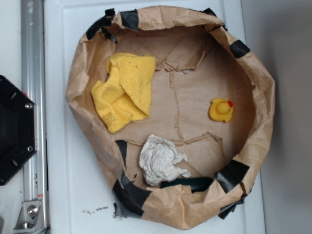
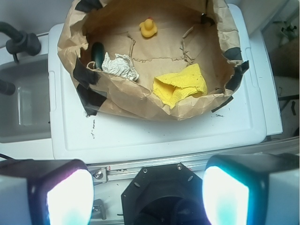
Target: Grab the yellow duck.
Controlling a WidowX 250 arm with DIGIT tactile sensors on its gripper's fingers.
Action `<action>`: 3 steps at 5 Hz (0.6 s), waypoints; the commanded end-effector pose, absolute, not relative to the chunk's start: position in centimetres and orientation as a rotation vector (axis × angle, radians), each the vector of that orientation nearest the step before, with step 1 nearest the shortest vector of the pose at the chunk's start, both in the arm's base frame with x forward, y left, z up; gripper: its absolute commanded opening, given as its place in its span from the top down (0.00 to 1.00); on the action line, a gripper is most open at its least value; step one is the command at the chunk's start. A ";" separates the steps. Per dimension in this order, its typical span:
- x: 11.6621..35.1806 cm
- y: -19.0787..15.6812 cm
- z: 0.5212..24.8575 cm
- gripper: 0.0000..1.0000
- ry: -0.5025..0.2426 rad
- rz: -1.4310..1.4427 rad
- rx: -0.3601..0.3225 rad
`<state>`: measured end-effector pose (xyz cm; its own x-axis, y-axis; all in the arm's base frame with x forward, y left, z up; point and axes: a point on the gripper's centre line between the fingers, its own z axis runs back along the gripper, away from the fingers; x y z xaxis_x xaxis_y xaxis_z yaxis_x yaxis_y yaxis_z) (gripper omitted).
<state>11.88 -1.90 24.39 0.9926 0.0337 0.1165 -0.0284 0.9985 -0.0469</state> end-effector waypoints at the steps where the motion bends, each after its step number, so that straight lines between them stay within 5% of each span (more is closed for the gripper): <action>1: 11.9 -1.9 24.4 0.00 -0.118 0.031 -0.045; 2: 16.9 -2.7 22.5 0.00 -0.308 -0.088 -0.028; 3: 21.7 -2.3 19.3 0.00 -0.260 -0.174 0.058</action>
<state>21.46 -2.33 17.84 0.9662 -0.1666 0.1967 0.1551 0.9852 0.0723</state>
